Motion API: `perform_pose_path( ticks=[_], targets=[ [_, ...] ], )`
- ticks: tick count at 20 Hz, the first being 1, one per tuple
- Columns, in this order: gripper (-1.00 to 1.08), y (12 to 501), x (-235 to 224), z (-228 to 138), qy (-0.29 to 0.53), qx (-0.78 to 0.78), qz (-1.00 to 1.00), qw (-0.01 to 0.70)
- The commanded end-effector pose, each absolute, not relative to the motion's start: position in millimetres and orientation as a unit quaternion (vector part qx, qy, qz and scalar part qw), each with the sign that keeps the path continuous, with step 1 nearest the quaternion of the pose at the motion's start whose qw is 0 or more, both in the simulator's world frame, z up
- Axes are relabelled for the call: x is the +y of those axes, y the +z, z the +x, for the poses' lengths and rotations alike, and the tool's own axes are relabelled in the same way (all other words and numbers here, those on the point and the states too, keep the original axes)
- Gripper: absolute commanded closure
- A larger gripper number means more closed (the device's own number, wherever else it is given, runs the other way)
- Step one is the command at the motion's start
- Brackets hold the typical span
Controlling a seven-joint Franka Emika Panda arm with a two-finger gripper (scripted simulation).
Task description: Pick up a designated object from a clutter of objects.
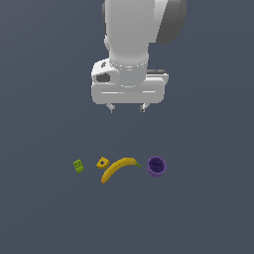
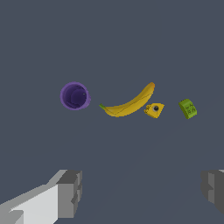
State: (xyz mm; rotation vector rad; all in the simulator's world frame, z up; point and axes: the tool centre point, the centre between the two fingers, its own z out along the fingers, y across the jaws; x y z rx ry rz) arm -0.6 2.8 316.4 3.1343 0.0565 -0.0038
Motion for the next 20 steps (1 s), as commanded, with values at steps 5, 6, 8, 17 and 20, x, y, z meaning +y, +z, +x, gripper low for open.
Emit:
perform_pose_path(
  ticks=[5,6,8,17,20],
  targets=[
    [-0.20,310,-1,-4,-0.012,0.015,1.000,0.002],
    [-0.20,307,-2,-5,-0.015,0.014,1.000,0.002],
    [-0.20,305,-3,-6,-0.019,0.013,1.000,0.001],
    [-0.20,300,0,0,-0.026,-0.012,1.000,-0.009],
    [-0.20,294,4,6,-0.035,-0.035,0.999,-0.019]
  ],
)
